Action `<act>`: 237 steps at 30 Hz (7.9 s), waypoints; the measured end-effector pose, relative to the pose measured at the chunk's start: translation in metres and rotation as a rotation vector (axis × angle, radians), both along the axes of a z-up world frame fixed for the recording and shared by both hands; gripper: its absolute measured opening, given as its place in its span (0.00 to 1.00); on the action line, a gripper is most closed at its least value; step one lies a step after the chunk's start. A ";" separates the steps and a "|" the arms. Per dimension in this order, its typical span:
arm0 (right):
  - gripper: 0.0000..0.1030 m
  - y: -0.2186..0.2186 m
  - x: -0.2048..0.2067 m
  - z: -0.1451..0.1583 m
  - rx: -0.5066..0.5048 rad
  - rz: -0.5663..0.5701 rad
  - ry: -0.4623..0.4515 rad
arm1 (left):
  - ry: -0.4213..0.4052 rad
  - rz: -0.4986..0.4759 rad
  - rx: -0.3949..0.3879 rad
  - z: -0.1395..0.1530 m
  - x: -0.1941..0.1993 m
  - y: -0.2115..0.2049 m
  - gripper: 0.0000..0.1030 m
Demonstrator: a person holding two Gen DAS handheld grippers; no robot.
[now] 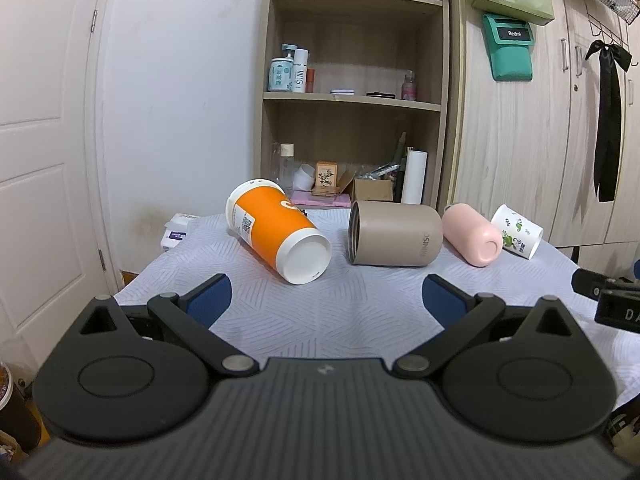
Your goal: Flip cup upright
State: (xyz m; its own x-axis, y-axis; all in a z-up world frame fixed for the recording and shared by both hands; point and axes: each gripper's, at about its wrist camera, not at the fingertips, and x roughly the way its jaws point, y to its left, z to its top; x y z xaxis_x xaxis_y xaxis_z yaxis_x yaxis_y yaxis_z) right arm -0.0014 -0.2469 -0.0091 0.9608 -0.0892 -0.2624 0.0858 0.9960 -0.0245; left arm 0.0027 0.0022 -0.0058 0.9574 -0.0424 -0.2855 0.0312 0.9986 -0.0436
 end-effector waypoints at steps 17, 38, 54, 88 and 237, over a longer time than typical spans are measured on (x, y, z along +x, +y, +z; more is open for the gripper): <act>0.97 -0.006 0.016 0.024 0.054 0.177 0.120 | 0.155 -0.014 0.031 0.024 0.026 -0.008 1.00; 0.96 0.036 0.136 0.061 -0.363 0.851 0.314 | 0.503 -0.085 -0.500 0.015 0.152 0.004 1.00; 0.95 0.073 0.221 0.030 -0.632 0.951 0.397 | 0.479 -0.088 -0.675 -0.008 0.193 0.005 0.93; 0.83 0.084 0.204 0.028 -0.424 0.748 0.521 | 0.503 -0.179 -0.805 -0.035 0.182 0.016 0.88; 0.85 0.030 0.127 -0.001 -0.020 0.764 0.170 | 0.192 -0.445 -0.124 0.005 0.129 -0.036 0.69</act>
State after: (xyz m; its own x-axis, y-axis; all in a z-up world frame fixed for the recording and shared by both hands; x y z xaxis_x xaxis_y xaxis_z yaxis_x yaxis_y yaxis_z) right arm 0.1252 -0.2173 -0.0102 0.7045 0.5740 -0.4173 -0.6297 0.7768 0.0053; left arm 0.1313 -0.0341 -0.0011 0.7691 -0.4801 -0.4219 0.4332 0.8769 -0.2082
